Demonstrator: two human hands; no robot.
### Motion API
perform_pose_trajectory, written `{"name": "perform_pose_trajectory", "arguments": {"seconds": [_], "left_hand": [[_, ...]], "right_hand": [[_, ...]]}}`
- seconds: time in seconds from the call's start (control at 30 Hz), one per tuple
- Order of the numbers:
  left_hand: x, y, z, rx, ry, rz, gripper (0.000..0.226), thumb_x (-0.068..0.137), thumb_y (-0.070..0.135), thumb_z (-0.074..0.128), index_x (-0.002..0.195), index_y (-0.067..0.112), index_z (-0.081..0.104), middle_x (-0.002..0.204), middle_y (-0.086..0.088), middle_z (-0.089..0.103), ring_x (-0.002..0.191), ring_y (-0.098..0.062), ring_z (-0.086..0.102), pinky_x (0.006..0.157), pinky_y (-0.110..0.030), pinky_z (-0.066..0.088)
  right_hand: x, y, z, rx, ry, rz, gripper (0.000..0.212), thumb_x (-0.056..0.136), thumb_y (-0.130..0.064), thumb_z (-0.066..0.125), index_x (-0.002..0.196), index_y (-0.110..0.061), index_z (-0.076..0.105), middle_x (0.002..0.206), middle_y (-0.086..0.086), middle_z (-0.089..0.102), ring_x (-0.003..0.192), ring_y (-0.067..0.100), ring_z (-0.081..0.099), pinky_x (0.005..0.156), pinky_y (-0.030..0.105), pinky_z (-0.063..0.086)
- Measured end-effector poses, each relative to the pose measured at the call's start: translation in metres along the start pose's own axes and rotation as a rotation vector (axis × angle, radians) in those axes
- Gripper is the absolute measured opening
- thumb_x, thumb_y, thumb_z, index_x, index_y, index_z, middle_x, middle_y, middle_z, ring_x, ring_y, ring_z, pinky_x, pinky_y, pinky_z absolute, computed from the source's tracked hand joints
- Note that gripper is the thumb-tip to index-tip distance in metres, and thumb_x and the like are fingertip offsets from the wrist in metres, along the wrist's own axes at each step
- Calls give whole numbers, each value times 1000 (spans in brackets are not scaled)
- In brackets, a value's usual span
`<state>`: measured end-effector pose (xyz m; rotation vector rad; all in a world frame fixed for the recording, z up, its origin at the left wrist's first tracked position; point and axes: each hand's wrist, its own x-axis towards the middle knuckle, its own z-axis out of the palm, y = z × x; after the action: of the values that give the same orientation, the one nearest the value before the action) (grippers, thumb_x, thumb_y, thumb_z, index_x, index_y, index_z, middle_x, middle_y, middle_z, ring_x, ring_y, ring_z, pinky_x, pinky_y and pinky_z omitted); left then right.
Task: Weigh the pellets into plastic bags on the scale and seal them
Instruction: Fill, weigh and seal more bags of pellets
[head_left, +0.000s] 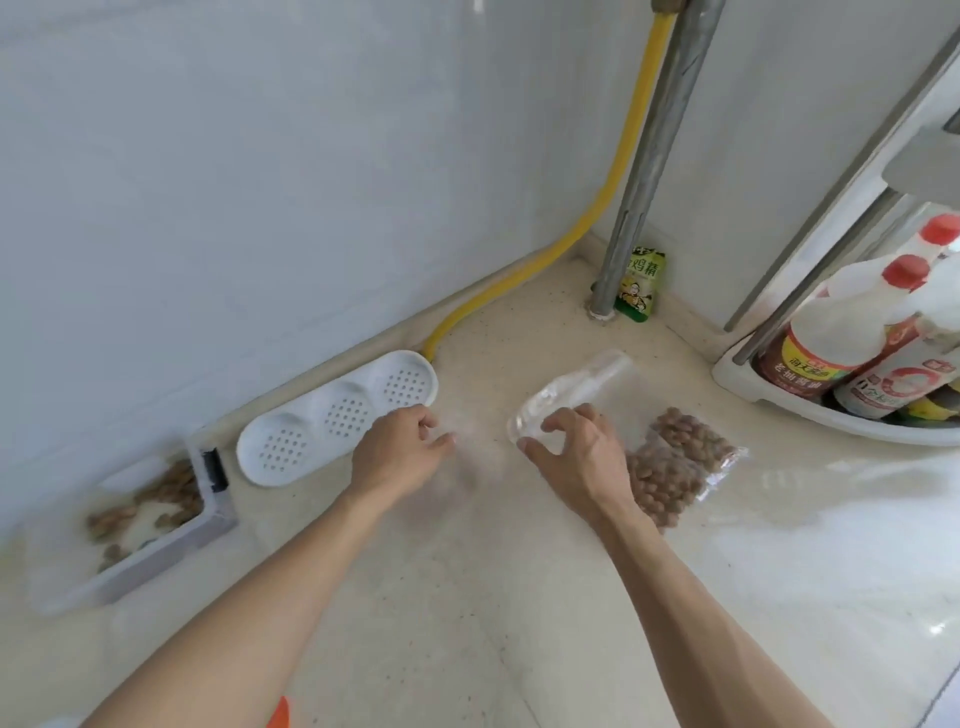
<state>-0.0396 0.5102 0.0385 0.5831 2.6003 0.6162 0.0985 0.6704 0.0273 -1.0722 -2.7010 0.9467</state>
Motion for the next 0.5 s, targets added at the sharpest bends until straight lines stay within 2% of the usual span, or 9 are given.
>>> {"name": "perform_pose_trajectory", "arguments": {"seconds": [0.1, 0.2, 0.27, 0.37, 0.5], "left_hand": [[-18, -40, -7, 46, -27, -56, 54, 82, 45, 68, 129, 22, 54, 126, 2, 57, 114, -14, 55, 87, -31, 48], [-33, -70, -5, 120, -102, -126, 72, 81, 45, 70, 142, 23, 39, 142, -3, 43, 131, -20, 42, 99, -37, 43], [-40, -82, -3, 194, -120, -140, 78, 80, 45, 71, 145, 22, 33, 145, -5, 39, 134, -24, 38, 102, -39, 40], [-46, -94, 3, 331, -49, -107, 76, 75, 47, 75, 138, 20, 40, 140, -5, 45, 130, -26, 42, 101, -38, 38], [-48, -104, 7, 405, 80, -29, 57, 70, 49, 77, 116, 21, 58, 122, -1, 55, 111, -21, 53, 91, -35, 43]], "right_hand": [[-3, -23, 37, 51, -145, -55, 50, 87, -49, 68, 122, -14, 62, 125, 6, 60, 115, 22, 55, 92, 36, 49], [-7, -36, 68, 1, -216, -31, 61, 86, -50, 67, 134, -15, 54, 137, 5, 51, 129, 24, 42, 103, 38, 41], [-10, -39, 83, -87, -198, -18, 66, 82, -54, 69, 136, -19, 50, 143, 1, 43, 130, 24, 36, 103, 38, 37], [-15, -40, 96, -195, -145, -38, 74, 76, -55, 74, 136, -24, 44, 148, 1, 34, 132, 25, 32, 102, 37, 35], [-18, -38, 102, -121, -138, -35, 78, 80, -40, 76, 143, -15, 37, 136, 6, 47, 124, 27, 44, 100, 39, 39]]}}
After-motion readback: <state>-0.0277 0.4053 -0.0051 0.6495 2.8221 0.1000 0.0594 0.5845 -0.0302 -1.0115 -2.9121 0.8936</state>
